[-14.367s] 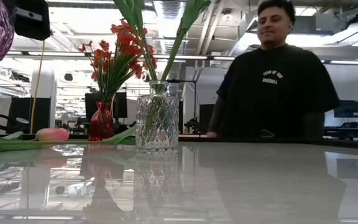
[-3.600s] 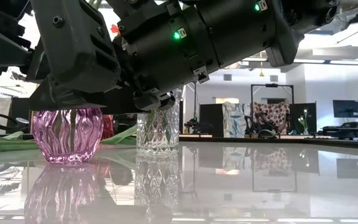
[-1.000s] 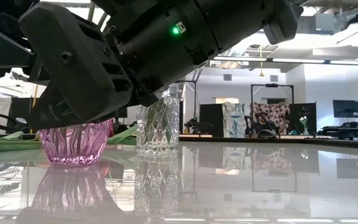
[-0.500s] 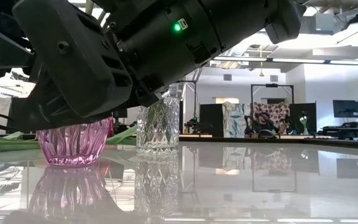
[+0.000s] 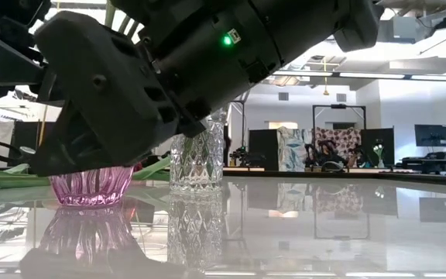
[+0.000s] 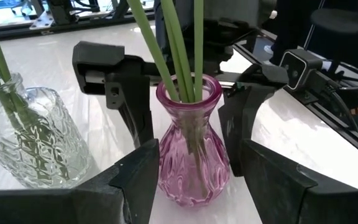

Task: Sort flowers into vase by color
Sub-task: Put the pink flower into the purple vase

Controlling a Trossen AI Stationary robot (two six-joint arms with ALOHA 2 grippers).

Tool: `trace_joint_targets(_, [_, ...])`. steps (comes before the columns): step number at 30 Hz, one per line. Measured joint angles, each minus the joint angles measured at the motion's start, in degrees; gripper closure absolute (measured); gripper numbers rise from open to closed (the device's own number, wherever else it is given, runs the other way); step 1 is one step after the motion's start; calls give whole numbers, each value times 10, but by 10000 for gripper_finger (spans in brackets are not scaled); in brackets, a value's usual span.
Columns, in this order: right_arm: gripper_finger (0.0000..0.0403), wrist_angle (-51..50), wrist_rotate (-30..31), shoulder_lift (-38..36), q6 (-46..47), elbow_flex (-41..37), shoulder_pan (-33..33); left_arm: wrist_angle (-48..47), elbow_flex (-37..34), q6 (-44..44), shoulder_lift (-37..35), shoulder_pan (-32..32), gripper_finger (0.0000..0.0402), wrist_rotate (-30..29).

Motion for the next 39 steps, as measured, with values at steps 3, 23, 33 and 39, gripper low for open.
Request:
trace_joint_targets(3, [26, -7, 1, -6, -5, 0, 2, -1, 0, 0, 0, 0, 191, 0])
trace_joint_targets(23, [26, -171, -19, -57, 79, 0, 19, -68, 1, -25, -27, 15, 192, -1])
trace_joint_targets(33, [26, -209, -23, -64, 98, 0, 31, -382, 31, -200, -176, 66, 192, -45])
trace_joint_targets(39, [26, -305, -18, -104, 186, 1, 33, -495, 49, -291, -193, 146, 192, 19])
